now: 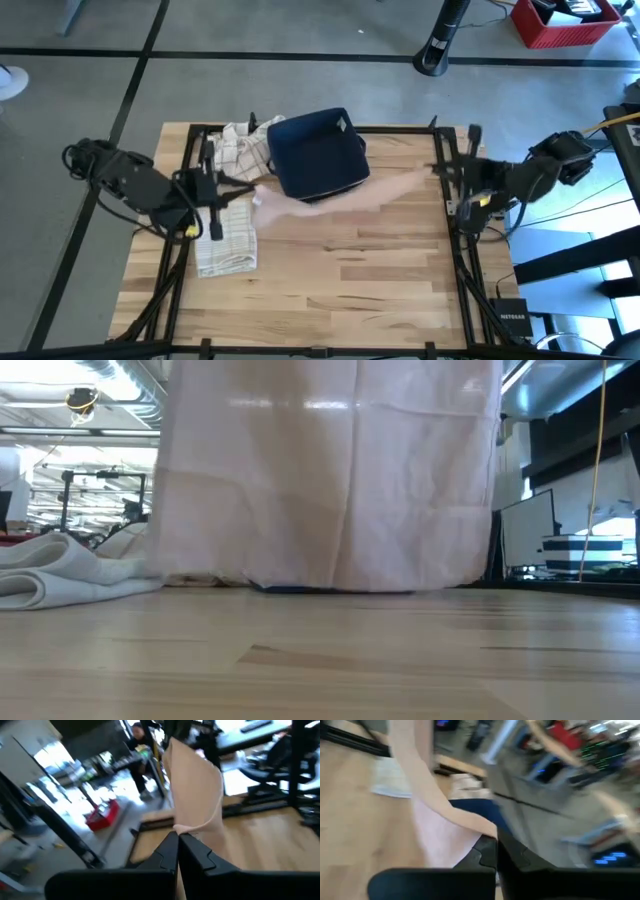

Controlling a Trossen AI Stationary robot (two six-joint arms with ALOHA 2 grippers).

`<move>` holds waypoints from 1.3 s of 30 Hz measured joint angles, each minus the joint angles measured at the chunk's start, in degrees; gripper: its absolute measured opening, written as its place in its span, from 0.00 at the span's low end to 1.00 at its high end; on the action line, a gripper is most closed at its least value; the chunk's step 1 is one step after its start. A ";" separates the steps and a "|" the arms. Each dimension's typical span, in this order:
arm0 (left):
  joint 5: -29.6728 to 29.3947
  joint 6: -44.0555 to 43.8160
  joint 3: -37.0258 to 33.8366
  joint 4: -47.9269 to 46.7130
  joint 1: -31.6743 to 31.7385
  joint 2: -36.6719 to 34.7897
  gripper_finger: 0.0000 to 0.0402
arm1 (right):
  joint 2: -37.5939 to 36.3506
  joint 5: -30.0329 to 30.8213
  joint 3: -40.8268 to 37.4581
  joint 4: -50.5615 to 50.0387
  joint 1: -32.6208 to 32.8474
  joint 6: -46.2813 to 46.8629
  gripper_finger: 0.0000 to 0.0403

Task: Fold towel
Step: Fold the pink towel on the table

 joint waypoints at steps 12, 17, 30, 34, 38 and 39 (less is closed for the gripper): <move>0.42 -29.51 -0.09 -16.00 -4.58 4.13 0.00 | 2.30 -16.63 -3.03 -8.29 10.52 34.00 0.01; 4.14 -34.51 -0.10 -15.81 -6.68 8.88 0.00 | 3.92 -19.09 -8.78 -7.77 16.39 44.62 0.01; 17.01 -35.73 -0.13 -3.88 -14.13 17.03 0.00 | 10.16 -18.44 -12.24 5.27 31.26 65.16 0.01; 15.17 -33.53 -0.13 -3.72 -14.89 15.87 0.00 | 10.85 -14.03 -12.24 5.40 31.89 64.97 0.01; 9.05 -30.10 -0.13 -3.93 -14.82 13.44 0.00 | 10.33 -7.79 -11.88 4.21 31.74 61.05 0.01; 7.01 -28.96 -0.13 -4.41 -14.57 12.70 0.00 | 10.06 -5.91 -11.28 2.99 31.40 60.19 0.01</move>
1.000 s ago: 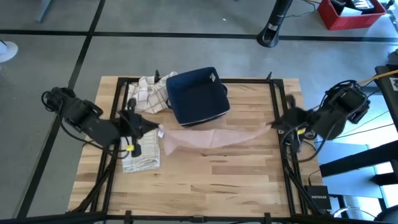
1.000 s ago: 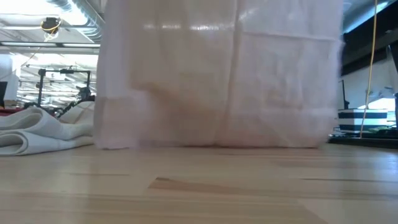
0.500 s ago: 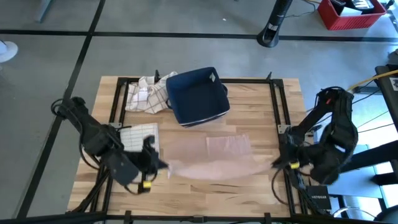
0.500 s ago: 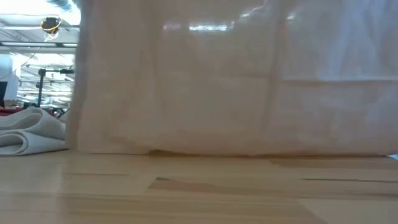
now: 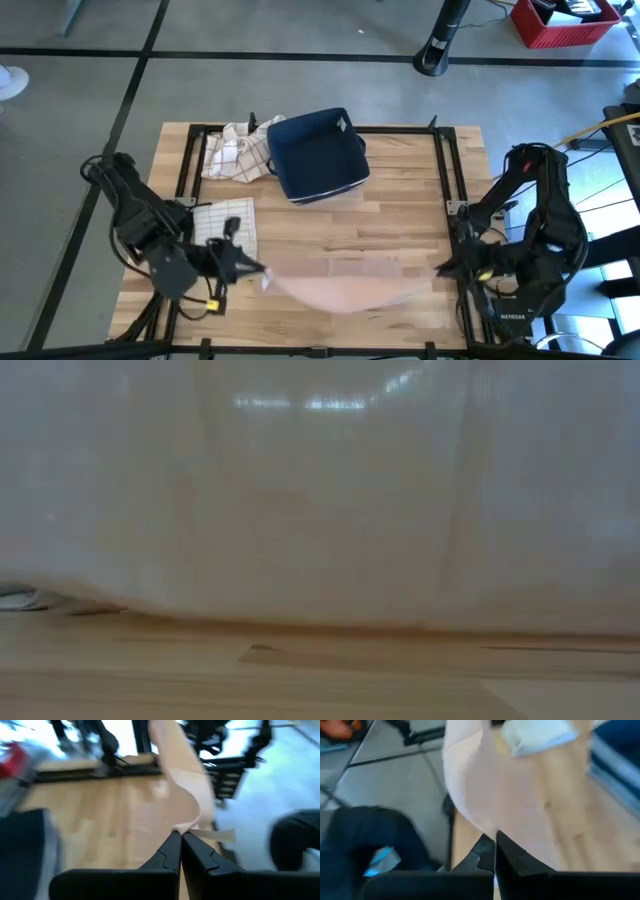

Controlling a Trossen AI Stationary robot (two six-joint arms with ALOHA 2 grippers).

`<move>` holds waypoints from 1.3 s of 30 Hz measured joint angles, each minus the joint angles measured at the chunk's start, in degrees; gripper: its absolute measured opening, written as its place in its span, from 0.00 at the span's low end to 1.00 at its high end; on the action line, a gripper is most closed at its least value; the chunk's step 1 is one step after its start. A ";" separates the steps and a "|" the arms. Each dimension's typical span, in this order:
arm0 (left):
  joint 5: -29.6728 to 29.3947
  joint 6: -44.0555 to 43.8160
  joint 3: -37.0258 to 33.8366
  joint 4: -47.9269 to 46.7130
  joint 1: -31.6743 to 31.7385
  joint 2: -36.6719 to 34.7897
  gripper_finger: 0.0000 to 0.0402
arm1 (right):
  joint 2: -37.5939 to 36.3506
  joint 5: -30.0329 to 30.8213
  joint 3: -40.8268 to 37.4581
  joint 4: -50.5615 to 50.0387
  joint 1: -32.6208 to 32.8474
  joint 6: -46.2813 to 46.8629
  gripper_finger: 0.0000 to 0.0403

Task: Fold towel
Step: Fold the pink towel on the table

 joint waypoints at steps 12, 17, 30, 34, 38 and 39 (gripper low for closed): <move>-15.42 7.57 0.04 -15.16 13.48 -5.59 0.00 | -7.06 20.63 4.68 -19.79 -12.52 -6.28 0.01; -17.77 19.90 0.04 -10.76 21.00 -5.64 0.00 | -11.86 26.86 4.57 -19.39 -21.47 -16.98 0.01; -15.00 40.40 4.15 9.24 22.14 -6.40 0.00 | -15.29 24.96 8.26 7.05 -27.33 -54.46 0.01; -9.55 29.33 3.41 2.49 17.70 -6.10 0.00 | -12.58 14.11 7.95 4.23 -27.33 -50.15 0.01; -5.58 17.32 1.31 -3.58 12.76 -5.03 0.00 | -8.43 3.02 6.67 -2.68 -26.11 -39.69 0.01; -5.05 14.78 0.59 -4.31 11.45 -4.55 0.00 | -7.35 1.26 5.93 -4.41 -24.98 -36.57 0.01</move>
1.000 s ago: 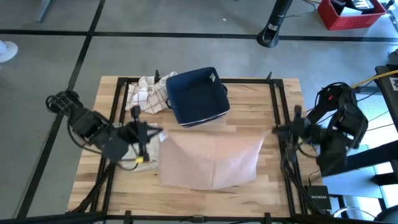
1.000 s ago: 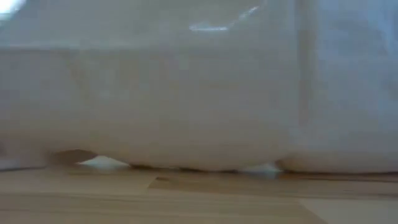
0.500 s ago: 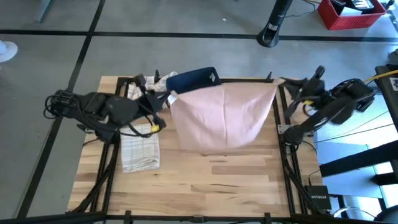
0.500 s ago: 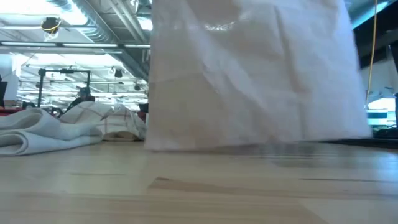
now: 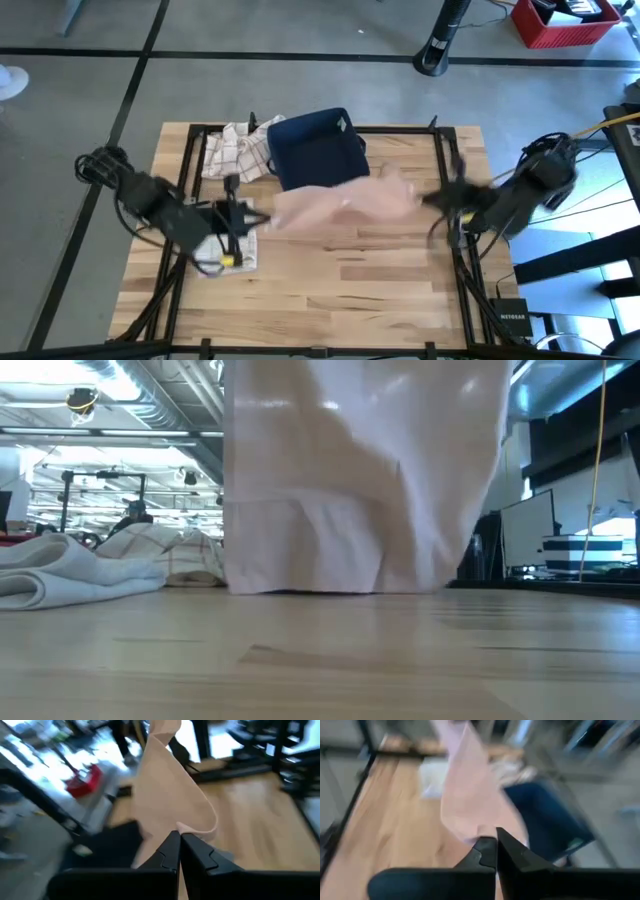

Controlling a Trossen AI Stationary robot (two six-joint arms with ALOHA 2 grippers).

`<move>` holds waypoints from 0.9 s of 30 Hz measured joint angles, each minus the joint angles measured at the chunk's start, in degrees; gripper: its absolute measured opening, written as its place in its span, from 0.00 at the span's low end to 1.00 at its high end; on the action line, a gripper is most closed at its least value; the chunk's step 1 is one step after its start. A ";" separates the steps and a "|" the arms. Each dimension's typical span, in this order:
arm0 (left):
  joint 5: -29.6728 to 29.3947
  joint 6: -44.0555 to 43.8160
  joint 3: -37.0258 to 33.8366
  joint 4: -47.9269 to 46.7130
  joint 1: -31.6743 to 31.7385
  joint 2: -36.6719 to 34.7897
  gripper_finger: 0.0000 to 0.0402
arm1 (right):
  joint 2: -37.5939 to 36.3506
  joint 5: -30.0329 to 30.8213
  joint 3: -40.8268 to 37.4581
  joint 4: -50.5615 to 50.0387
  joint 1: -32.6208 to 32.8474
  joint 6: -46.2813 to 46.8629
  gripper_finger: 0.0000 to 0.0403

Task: Fold towel
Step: Fold the pink towel on the table

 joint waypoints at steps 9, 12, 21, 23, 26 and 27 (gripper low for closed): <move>1.45 -17.49 -9.18 2.39 -8.67 4.08 0.00 | 6.27 -5.62 -9.14 -6.78 13.27 27.63 0.01; 2.52 -22.94 -13.34 6.76 -10.54 5.89 0.00 | 6.88 -6.15 -13.29 -4.85 17.79 36.64 0.01; 9.09 -37.72 -23.54 15.74 -14.10 14.53 0.00 | 10.21 -8.47 -29.61 12.25 24.85 49.45 0.01; 9.13 -40.62 -24.12 15.47 -14.78 16.67 0.00 | 11.39 -9.27 -32.30 17.06 24.80 49.69 0.01; 9.60 -42.85 -24.10 15.68 -15.71 19.58 0.00 | 13.91 -11.97 -35.20 22.36 24.68 49.67 0.01; 9.98 -43.22 -24.10 15.74 -15.86 20.47 0.00 | 14.89 -12.96 -35.61 23.18 24.66 49.68 0.01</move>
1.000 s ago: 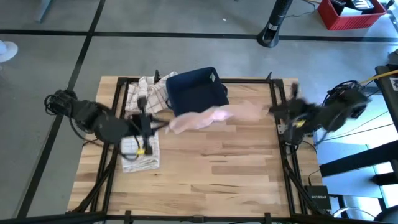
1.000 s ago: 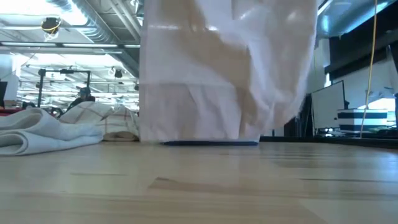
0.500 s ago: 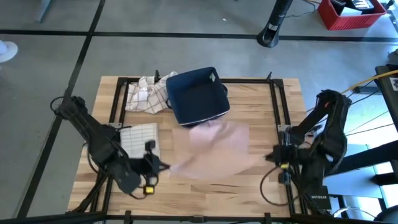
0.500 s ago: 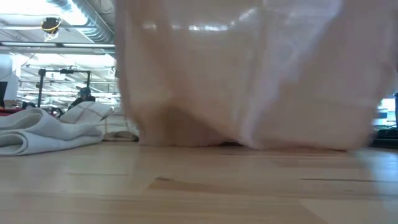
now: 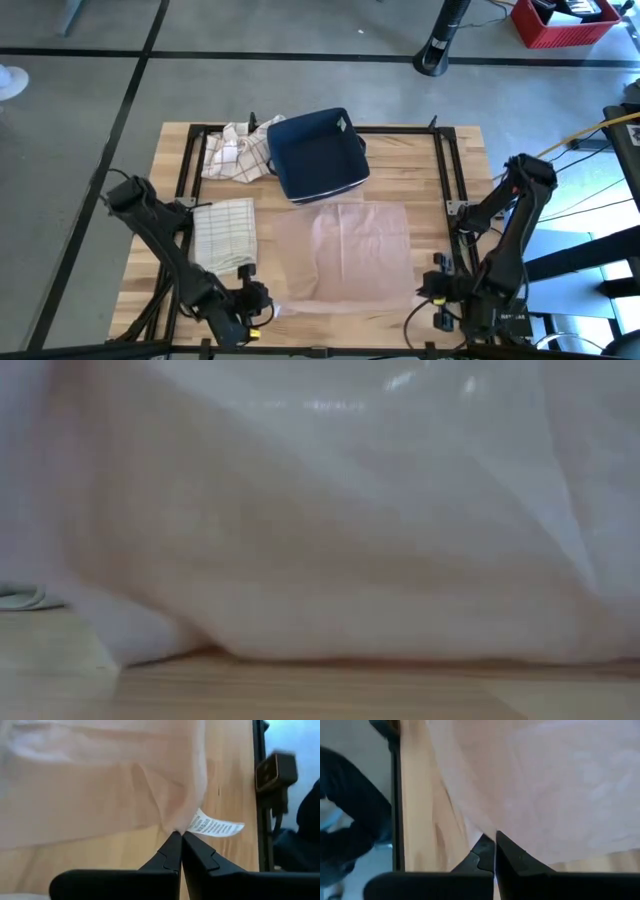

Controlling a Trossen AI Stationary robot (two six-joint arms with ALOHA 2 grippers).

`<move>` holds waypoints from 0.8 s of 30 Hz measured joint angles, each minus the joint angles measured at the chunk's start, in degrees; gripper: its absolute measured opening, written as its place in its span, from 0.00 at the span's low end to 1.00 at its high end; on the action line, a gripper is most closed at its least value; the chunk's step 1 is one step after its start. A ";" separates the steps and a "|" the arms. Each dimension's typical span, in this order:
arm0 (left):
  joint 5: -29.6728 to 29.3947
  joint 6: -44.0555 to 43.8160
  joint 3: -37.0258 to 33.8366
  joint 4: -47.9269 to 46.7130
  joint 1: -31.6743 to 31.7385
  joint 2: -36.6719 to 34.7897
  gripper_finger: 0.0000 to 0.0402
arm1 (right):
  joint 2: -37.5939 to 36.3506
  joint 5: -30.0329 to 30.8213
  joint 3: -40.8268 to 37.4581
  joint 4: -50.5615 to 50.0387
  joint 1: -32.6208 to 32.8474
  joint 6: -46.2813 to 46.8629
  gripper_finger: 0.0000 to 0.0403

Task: Fold towel
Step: Fold the pink towel on the table

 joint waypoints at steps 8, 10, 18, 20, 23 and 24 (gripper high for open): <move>1.47 -0.59 0.00 0.54 0.40 5.11 0.00 | 6.37 -2.41 -1.54 -1.92 -0.02 1.04 0.01; 1.42 0.80 0.17 1.46 0.91 5.06 0.00 | 6.78 -0.75 -1.54 -3.36 -0.02 1.68 0.01; -3.46 14.96 2.56 1.04 5.67 3.24 0.00 | 5.00 10.85 -1.48 -21.12 -0.29 17.46 0.01; -4.10 18.61 2.58 0.16 7.54 2.74 0.00 | 4.69 13.78 -1.50 -25.14 -1.29 21.42 0.01; -4.98 20.62 2.60 -4.37 10.25 2.53 0.00 | 4.66 14.98 -2.58 -28.65 -3.47 24.33 0.01; -5.17 20.62 2.58 -6.79 11.02 2.57 0.00 | 4.65 14.96 -3.26 -28.65 -4.49 24.21 0.01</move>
